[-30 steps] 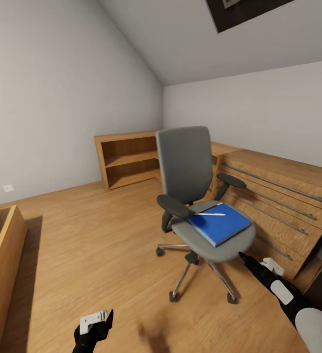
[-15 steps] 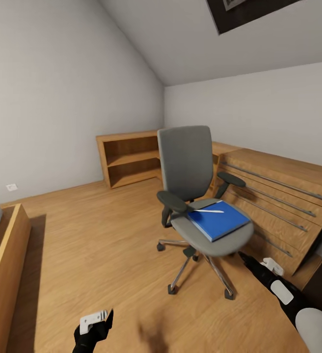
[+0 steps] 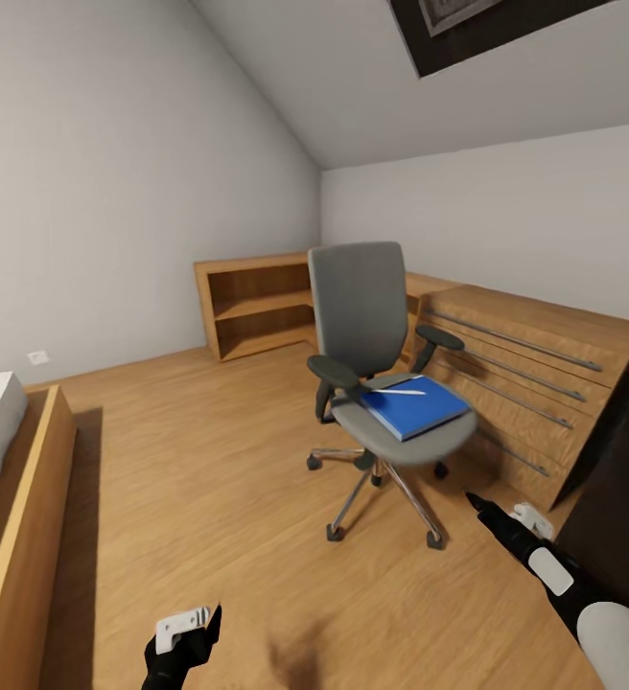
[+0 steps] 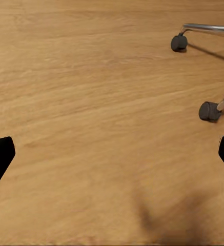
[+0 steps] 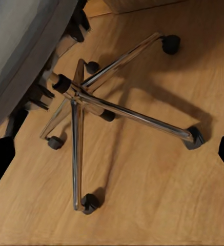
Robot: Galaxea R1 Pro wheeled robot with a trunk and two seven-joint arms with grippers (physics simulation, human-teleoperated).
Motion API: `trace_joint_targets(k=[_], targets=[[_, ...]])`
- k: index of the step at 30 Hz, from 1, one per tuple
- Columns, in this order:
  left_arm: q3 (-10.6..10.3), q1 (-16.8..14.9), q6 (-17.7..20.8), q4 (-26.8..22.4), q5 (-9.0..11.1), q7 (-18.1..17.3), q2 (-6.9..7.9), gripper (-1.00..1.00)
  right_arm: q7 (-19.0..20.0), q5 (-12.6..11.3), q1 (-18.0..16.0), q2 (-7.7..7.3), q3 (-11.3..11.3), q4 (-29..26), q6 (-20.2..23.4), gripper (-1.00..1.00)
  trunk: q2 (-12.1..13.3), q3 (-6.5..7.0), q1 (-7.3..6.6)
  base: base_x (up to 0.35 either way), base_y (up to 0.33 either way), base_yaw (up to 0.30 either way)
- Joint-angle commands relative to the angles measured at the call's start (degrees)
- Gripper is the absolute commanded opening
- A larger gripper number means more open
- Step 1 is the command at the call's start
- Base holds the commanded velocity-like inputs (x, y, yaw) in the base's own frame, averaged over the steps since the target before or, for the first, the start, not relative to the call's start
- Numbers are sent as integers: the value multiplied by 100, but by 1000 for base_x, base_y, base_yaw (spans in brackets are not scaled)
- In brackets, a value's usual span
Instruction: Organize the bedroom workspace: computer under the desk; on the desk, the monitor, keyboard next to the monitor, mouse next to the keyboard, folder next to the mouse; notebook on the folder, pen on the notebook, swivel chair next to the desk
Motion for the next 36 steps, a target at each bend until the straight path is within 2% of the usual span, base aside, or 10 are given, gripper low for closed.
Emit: trace_joint_targets(k=[1,4,8,14,18,21,29,36], targets=[[-7,-3,-16,5,62,-31,1,100,25,-43,-2,1,-32,-1,45,100,-2,-5,-5,-319,0,0],[-7,-3,-15,5,65,-31,1,100,25,-32,-2,4,-27,14,0,100,-2,-5,-5,-320,0,0],[-7,-3,-12,18,64,-40,1,100,31,96,-2,11,-13,148,-338,100,-2,-5,-5,-230,0,0],[-13,-3,-23,102,60,-72,1,100,47,542,-2,27,30,447,-849,100,-2,-5,-5,-81,0,0],[-20,-3,-28,128,59,-76,-6,100,57,872,-2,37,45,566,-994,100,-2,-5,-5,-44,-5,0],[-23,-3,-32,137,56,-80,-41,100,59,1030,-2,65,49,626,-1047,100,-2,-5,-5,-46,-13,0],[-11,-3,-45,150,43,-72,-294,100,77,1211,0,237,48,700,-1106,100,-2,-5,-5,-15,-4,0],[-4,-3,-42,154,48,-86,-327,100,85,1340,13,279,53,944,-1414,100,-2,-5,-5,-2,-1,0]])
